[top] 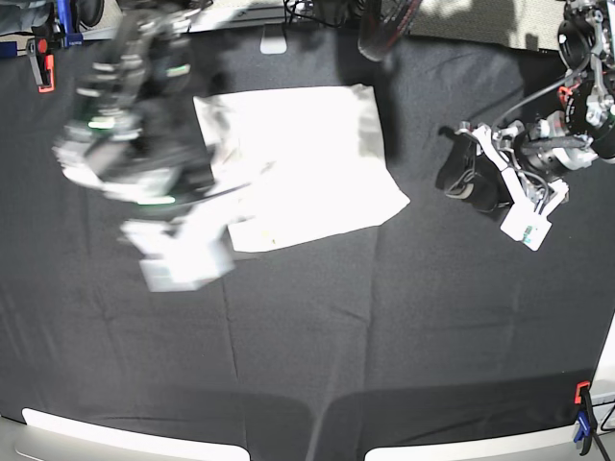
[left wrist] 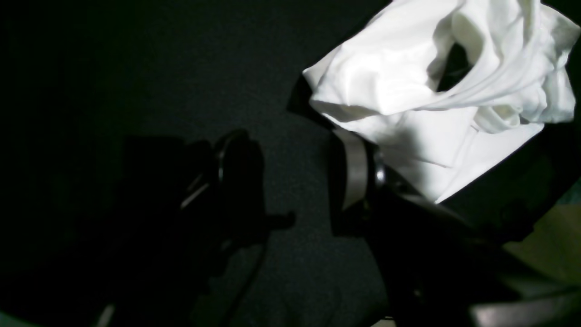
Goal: Layout the t-shirt on the table in an organized manner, then fold the t-shirt properly
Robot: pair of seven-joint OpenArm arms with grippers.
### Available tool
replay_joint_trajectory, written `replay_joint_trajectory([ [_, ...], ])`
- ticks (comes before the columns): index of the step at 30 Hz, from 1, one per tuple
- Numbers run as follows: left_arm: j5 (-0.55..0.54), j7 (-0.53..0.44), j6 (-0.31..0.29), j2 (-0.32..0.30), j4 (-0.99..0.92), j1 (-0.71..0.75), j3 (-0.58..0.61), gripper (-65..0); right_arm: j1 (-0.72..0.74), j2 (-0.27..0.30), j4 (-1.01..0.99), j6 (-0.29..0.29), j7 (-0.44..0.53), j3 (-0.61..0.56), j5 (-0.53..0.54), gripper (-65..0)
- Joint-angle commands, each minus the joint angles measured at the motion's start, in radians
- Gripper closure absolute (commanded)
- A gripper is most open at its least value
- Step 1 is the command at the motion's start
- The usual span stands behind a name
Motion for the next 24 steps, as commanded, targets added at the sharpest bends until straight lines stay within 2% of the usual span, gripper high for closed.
replay_joint_trajectory([
  [1,-0.013,-0.024,0.0,-0.011,0.018,-0.008,-0.006,-26.2,0.008,0.026,0.002,-0.003,0.016,0.032,0.051,-28.2],
  [5,-0.013,-0.024,0.0,-0.011,0.018,-0.008,-0.006,-26.2,-0.042,0.07,-0.054,0.0,-0.008,0.111,0.211,-28.2],
  [11,-0.013,-0.024,0.0,-0.011,0.018,-0.008,-0.006,-26.2,-0.11,0.07,-0.128,0.026,-0.008,0.05,0.231,-28.2],
  [16,-0.013,-0.024,0.0,-0.011,0.018,-0.008,-0.006,-26.2,-0.121,0.07,-0.129,0.026,-0.008,-0.11,0.278,-28.2],
  [24,-0.013,-0.024,0.0,-0.011,0.018,-0.008,-0.006,-26.2,-0.121,0.07,-0.129,0.025,-0.008,-0.497,0.295,-28.2],
])
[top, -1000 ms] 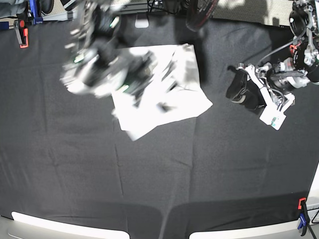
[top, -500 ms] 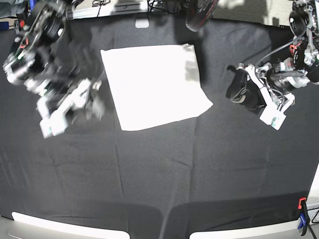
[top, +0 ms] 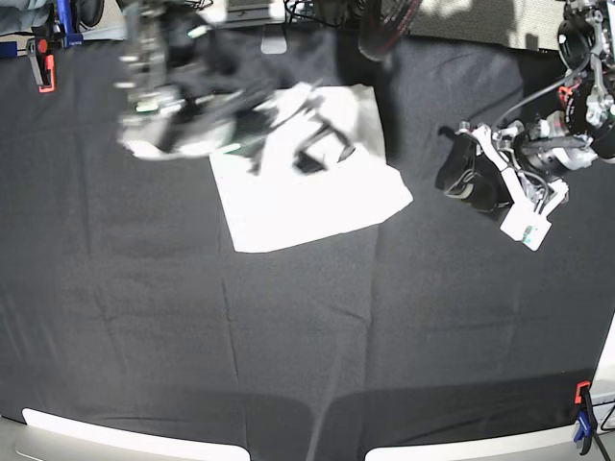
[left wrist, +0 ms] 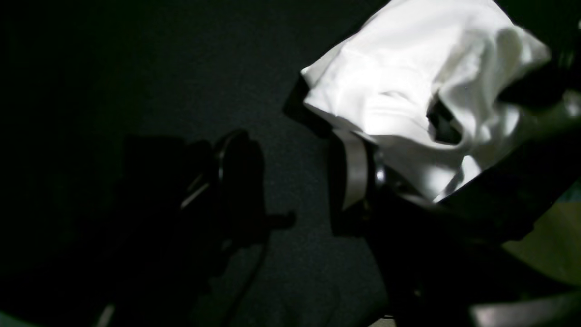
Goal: Layout the t-shirt on the table in an organized manner, then fold the t-shirt properly
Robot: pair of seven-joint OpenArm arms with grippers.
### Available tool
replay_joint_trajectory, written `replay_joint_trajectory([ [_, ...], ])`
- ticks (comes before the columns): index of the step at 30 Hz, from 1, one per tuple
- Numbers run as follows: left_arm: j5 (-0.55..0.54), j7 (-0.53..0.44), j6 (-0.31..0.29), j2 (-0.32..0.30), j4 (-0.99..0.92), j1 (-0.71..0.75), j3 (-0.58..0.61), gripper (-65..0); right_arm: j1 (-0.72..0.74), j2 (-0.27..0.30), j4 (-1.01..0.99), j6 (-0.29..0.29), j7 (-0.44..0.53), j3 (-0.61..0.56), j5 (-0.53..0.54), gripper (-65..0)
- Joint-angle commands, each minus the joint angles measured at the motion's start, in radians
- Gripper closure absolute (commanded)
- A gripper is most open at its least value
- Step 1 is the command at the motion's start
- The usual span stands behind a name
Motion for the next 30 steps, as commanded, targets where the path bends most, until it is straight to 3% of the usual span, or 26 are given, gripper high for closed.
replay_joint_trajectory([
  [1,-0.013,-0.024,0.0,-0.011,0.018,-0.008,-0.006,-26.2,0.011,0.002,0.014,0.01,0.021,-0.032,0.022,-28.2],
  [5,-0.012,-0.024,-0.001,-0.011,0.018,-0.008,-0.006,-26.2,0.012,0.002,0.015,0.01,0.021,-0.137,0.022,-28.2],
  [12,-0.012,-0.024,0.0,-0.011,0.018,-0.008,-0.006,-26.2,0.011,0.002,0.088,0.011,0.021,-0.155,0.08,-28.2],
  [15,-0.012,-0.024,-0.001,-0.011,0.018,-0.008,-0.006,-26.2,0.014,0.002,0.167,0.01,0.021,-0.135,-0.035,-28.2],
  [18,-0.012,-0.024,-0.001,-0.011,0.018,-0.008,-0.006,-26.2,0.014,0.002,0.258,-0.003,0.023,-0.062,-0.186,-28.2],
  [22,-0.012,-0.024,-0.001,-0.011,0.018,-0.008,-0.006,-26.2,0.014,0.002,0.293,-0.076,0.069,0.095,-0.311,-28.2],
  [24,-0.013,-0.024,0.0,-0.011,0.018,-0.008,-0.006,-26.2,0.014,0.002,0.293,-0.104,0.074,0.178,-0.336,-28.2],
  [30,-0.013,-0.024,0.0,-0.011,0.018,-0.008,-0.006,-26.2,0.013,0.002,0.276,-0.103,0.036,0.332,-0.33,-28.2],
])
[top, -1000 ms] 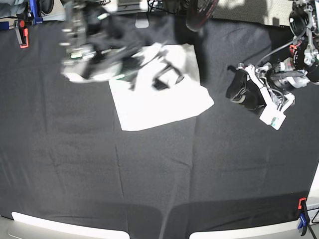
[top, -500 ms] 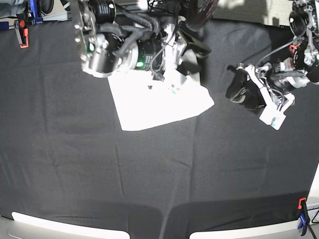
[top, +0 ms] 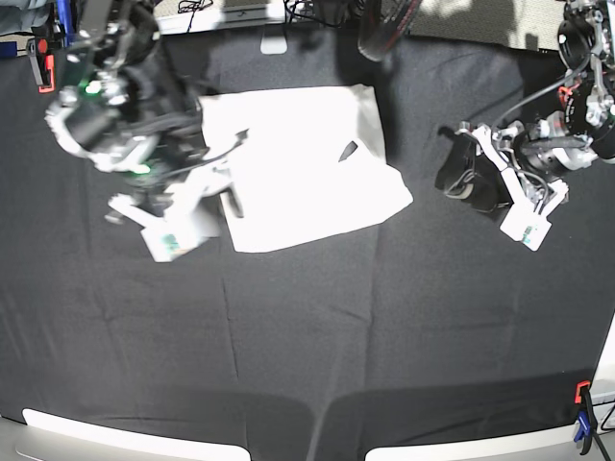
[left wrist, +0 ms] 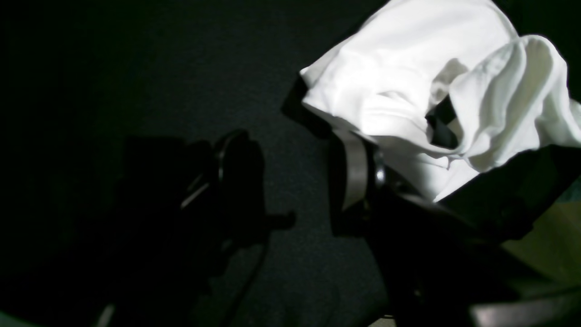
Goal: Layout the t-shirt on the table in an organized manner, then fold the t-shirt properly
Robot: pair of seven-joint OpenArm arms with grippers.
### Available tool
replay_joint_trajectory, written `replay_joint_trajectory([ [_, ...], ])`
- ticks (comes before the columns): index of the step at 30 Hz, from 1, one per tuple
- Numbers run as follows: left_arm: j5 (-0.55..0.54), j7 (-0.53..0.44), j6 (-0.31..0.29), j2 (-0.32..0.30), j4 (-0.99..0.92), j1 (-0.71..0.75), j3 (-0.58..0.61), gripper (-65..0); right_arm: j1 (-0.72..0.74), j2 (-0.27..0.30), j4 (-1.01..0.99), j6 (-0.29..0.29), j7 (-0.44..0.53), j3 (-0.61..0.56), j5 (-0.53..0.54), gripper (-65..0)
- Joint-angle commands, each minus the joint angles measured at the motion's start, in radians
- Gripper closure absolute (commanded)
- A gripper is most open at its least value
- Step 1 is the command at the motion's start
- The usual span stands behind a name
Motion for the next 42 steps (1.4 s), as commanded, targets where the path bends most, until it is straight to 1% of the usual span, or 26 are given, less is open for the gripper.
replay_joint_trajectory([
  [1,-0.013,-0.024,0.0,-0.011,0.018,-0.008,-0.006,-26.2,0.005,0.002,0.002,0.0,0.002,0.0,0.02,-28.2],
  [5,-0.013,-0.024,0.0,-0.011,0.018,-0.008,-0.006,-26.2,-0.016,-0.021,-0.041,0.002,0.002,-0.003,0.066,-28.2],
  [8,-0.013,-0.024,-0.001,-0.011,0.018,-0.008,-0.006,-26.2,-0.028,-0.048,-0.073,0.002,0.002,-0.028,0.063,-28.2],
  [10,-0.011,-0.024,-0.001,-0.011,0.018,-0.008,-0.006,-26.2,-0.028,-0.061,-0.092,0.01,0.002,-0.064,0.064,-28.2],
  [13,0.03,-0.024,-0.002,-0.011,0.018,-0.008,-0.006,-26.2,-0.028,-0.061,-0.098,0.028,0.002,-0.159,0.066,-28.2],
  [17,0.13,-0.024,-0.001,-0.011,0.018,-0.008,-0.006,-26.2,-0.039,-0.061,-0.098,0.028,0.002,-0.315,0.066,-28.2],
  [20,0.184,-0.024,-0.001,-0.011,0.018,-0.008,-0.006,-26.2,-0.07,-0.061,-0.098,0.029,0.002,-0.413,0.059,-28.2],
  [24,0.207,-0.024,-0.001,-0.011,0.018,-0.008,-0.006,-26.2,-0.095,-0.061,-0.098,0.034,0.002,-0.49,0.06,-28.2],
  [27,0.208,-0.024,-0.001,-0.011,0.018,-0.008,-0.006,-26.2,-0.085,-0.061,-0.098,0.044,0.002,-0.521,0.073,-28.2],
  [28,0.208,-0.024,0.0,-0.011,0.018,-0.008,-0.006,-26.2,-0.08,-0.061,-0.098,0.052,0.002,-0.523,0.086,-28.2],
  [30,0.208,-0.024,0.0,-0.011,0.018,-0.008,-0.006,-26.2,-0.062,-0.061,-0.098,0.059,0.003,-0.518,0.074,-28.2],
  [32,0.208,-0.022,0.0,-0.011,0.018,-0.008,-0.006,-26.2,-0.026,-0.061,-0.098,0.058,0.014,-0.496,0.013,-28.2],
  [33,0.205,-0.01,0.004,-0.011,0.022,-0.008,-0.006,-26.2,-0.005,-0.061,-0.098,0.056,0.036,-0.477,-0.026,-28.2],
  [35,0.171,0.014,0.024,-0.011,0.045,-0.008,-0.006,-26.2,0.036,-0.061,-0.098,0.023,0.122,-0.423,-0.103,-28.2],
  [37,0.101,0.013,0.023,-0.011,0.081,-0.007,-0.006,-26.2,0.081,-0.061,-0.102,-0.025,0.199,-0.356,-0.15,-28.2],
  [39,0.023,0.009,-0.014,-0.01,0.109,-0.007,-0.004,-26.2,0.134,-0.061,-0.128,-0.054,0.209,-0.285,-0.149,-28.2],
  [42,-0.097,0.017,-0.078,0.003,0.116,-0.007,-0.004,-26.2,0.204,-0.061,-0.226,-0.054,0.21,-0.199,-0.147,-28.2],
])
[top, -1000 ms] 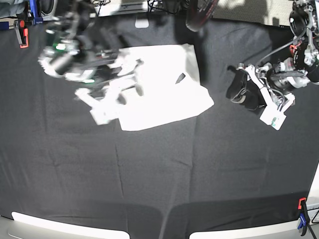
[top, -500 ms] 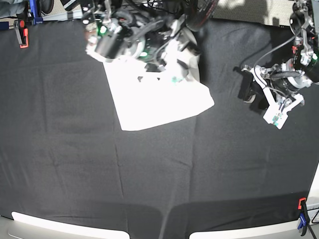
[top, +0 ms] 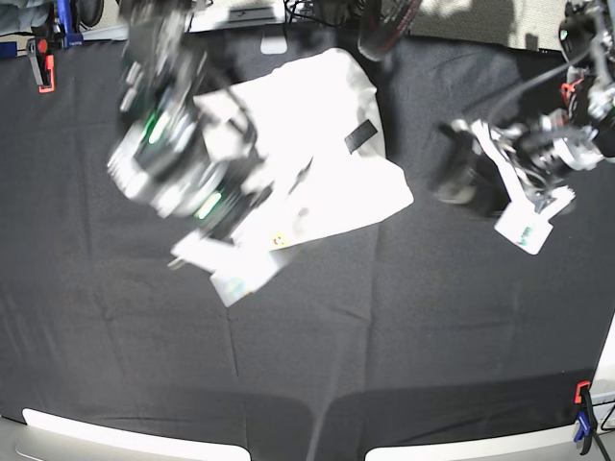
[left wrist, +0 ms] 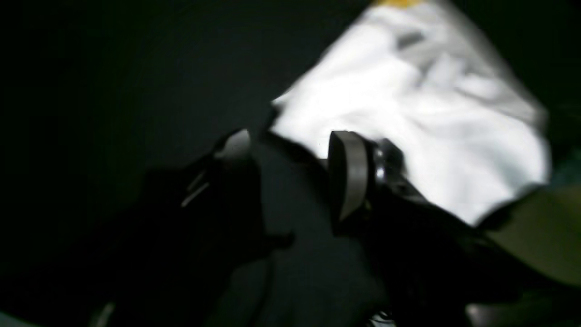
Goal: Layout the t-shirt on the table in an organized manner, then fold the t-shirt properly
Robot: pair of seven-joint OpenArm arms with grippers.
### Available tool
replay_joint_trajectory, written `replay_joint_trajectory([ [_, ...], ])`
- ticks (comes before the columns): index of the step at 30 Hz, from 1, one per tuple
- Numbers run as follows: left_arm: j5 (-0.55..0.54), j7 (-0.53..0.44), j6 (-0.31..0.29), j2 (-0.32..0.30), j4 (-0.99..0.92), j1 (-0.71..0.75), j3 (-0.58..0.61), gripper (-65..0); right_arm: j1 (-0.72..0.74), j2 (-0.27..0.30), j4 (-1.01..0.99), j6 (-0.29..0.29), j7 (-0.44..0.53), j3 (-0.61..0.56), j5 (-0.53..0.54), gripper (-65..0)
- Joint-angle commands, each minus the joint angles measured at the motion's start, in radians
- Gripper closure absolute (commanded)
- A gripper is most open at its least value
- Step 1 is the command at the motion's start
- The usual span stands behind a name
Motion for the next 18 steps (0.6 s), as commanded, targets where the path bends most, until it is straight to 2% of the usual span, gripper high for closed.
replay_joint_trajectory([
  [1,-0.042,-0.011,-0.018,0.0,0.016,-0.004,-0.004,-26.2,0.038,-0.003,-0.032,0.002,0.023,0.018,0.009,-28.2],
  [3,-0.102,0.005,-0.043,0.022,0.016,0.007,-0.004,-26.2,0.096,-0.003,-0.143,0.003,0.023,0.054,0.01,-28.2],
  [6,-0.175,0.01,-0.05,0.063,0.016,0.046,0.005,-26.2,0.202,-0.003,-0.32,0.006,0.023,0.081,0.01,-28.2],
  [10,-0.167,0.009,-0.05,0.129,0.015,0.108,0.066,-26.2,0.342,-0.003,-0.526,0.006,0.006,0.082,0.021,-28.2],
  [12,-0.164,0.011,-0.049,0.151,0.011,0.132,0.126,-26.2,0.399,-0.003,-0.608,0.012,-0.036,0.078,0.035,-28.2],
  [15,-0.155,0.019,-0.045,0.156,-0.025,0.14,0.253,-26.2,0.465,-0.003,-0.706,0.021,-0.154,0.078,0.035,-28.2],
  [18,-0.06,-0.038,-0.045,0.156,-0.105,0.134,0.386,-26.2,0.479,-0.003,-0.755,0.051,-0.178,0.078,0.033,-28.2],
])
